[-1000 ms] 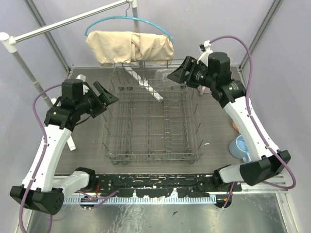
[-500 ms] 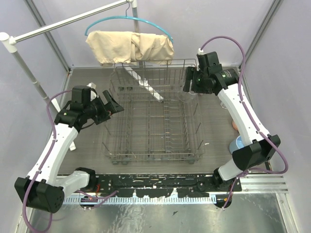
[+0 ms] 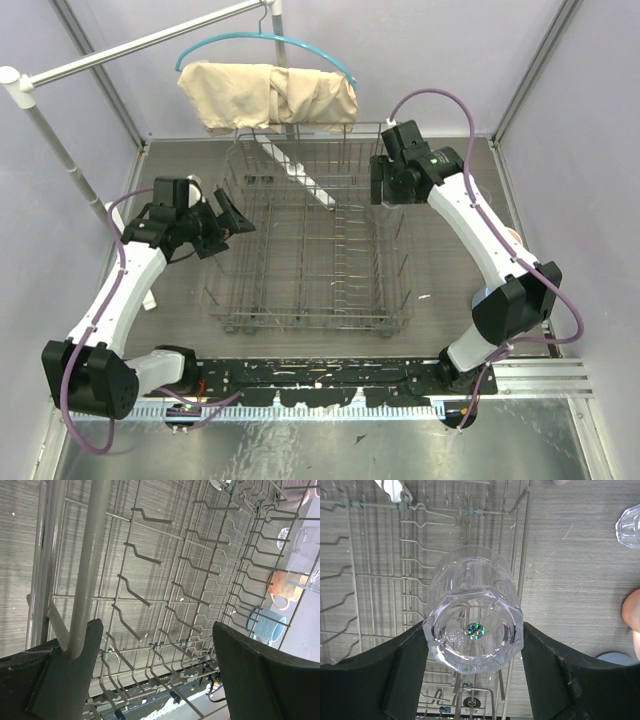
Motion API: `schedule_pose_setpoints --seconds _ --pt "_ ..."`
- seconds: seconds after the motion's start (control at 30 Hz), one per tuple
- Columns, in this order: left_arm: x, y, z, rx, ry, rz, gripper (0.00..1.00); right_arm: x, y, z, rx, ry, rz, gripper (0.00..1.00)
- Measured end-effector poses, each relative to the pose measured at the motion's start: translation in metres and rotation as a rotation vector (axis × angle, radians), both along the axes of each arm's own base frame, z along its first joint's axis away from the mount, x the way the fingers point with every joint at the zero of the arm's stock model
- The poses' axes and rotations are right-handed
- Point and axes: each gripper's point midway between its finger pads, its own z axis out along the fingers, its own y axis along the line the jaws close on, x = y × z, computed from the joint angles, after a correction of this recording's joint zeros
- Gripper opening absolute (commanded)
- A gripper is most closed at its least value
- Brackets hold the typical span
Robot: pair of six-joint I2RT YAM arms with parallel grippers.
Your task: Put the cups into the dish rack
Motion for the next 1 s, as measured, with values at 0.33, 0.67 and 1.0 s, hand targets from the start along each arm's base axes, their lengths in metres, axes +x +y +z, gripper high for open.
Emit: schedule_pose_setpoints --seconds 0.33,0.67,1.0 --pt "0.001 -0.003 0.002 -0.049 0.012 -0.016 0.98 0.004 0.001 -0.022 -0.038 0.037 -0.005 0.12" --pt "0.011 -0.010 0.075 -0.094 -0.205 -0.055 0.98 0.011 0.004 -0.030 -0.037 0.043 -0.008 0.12" --pt "0.017 0.015 0.080 -0.072 -0.225 0.000 0.98 0.017 0.010 -0.039 -0.025 0.052 -0.001 0.12"
